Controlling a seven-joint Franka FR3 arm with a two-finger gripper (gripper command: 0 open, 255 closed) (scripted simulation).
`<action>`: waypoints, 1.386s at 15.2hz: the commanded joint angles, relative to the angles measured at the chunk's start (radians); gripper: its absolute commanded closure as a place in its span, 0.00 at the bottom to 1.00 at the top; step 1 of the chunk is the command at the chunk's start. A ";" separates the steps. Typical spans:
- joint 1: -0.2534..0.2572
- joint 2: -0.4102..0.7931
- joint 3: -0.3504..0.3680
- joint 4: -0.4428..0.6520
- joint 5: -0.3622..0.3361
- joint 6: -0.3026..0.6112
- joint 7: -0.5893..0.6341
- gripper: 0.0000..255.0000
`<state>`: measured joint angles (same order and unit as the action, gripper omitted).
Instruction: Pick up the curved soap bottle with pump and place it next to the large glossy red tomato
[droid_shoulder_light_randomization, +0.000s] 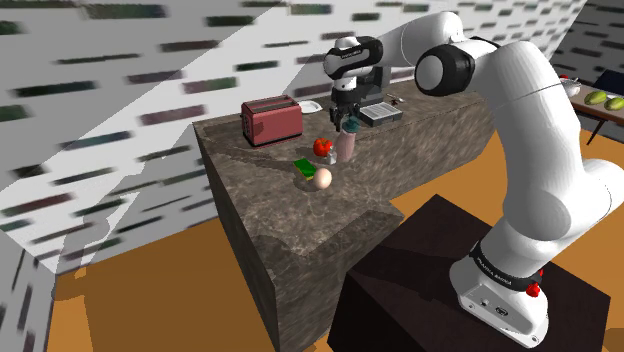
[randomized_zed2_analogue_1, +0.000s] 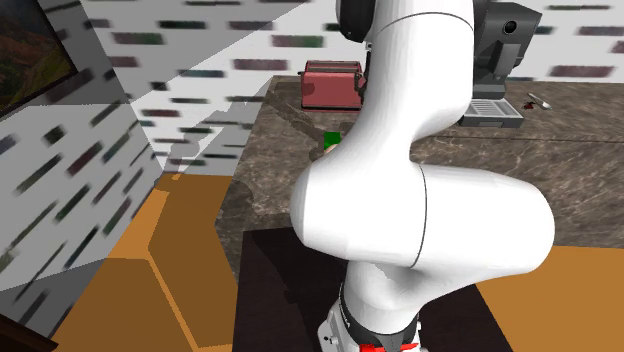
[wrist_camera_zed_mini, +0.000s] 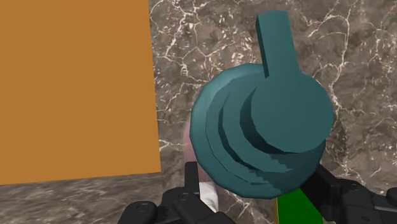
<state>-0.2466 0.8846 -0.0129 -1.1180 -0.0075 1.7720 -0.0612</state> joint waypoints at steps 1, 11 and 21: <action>0.002 0.008 0.001 -0.012 0.000 0.021 0.002 1.00; 0.001 0.080 0.001 -0.021 0.000 0.103 0.003 1.00; 0.001 0.128 0.001 -0.011 0.001 0.140 0.004 1.00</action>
<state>-0.2457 1.0132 -0.0118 -1.1291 -0.0069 1.9118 -0.0578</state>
